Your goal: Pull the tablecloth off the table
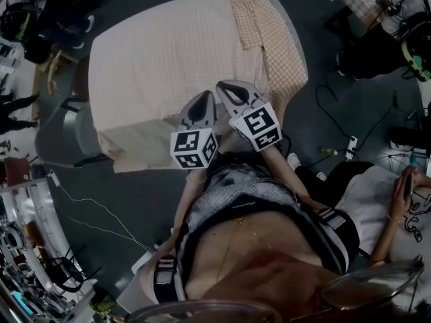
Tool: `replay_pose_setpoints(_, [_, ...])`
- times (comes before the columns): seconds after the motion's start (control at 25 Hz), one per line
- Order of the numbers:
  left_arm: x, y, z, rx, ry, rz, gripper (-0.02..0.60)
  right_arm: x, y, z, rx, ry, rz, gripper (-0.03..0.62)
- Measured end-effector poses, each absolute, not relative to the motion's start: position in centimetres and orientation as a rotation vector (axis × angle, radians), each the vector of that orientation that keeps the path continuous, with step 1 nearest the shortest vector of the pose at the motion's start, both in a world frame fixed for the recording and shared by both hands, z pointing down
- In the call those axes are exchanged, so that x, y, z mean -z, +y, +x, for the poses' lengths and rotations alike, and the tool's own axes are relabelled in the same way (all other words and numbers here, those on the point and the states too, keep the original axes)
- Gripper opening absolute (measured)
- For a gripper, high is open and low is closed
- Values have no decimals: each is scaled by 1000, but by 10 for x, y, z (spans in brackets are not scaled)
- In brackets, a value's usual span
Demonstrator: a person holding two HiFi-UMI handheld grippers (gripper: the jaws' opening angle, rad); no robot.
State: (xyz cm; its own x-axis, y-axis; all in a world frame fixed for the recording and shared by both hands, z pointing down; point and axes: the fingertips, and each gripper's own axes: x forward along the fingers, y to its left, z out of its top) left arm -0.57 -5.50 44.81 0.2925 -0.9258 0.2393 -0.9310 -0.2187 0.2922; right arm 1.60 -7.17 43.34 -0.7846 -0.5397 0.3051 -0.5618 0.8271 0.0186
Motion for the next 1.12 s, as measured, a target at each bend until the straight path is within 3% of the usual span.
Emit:
replay_pose_setpoints(0.52, [-461, -98, -24, -56, -1605, 2202, 9, -444, -116, 11, -160, -2655, 959, 67])
replay_pose_setpoints(1.12, [-457, -190, -85, -81, -1486, 2300, 9, -448, -202, -50, -170, -2584, 1078, 66])
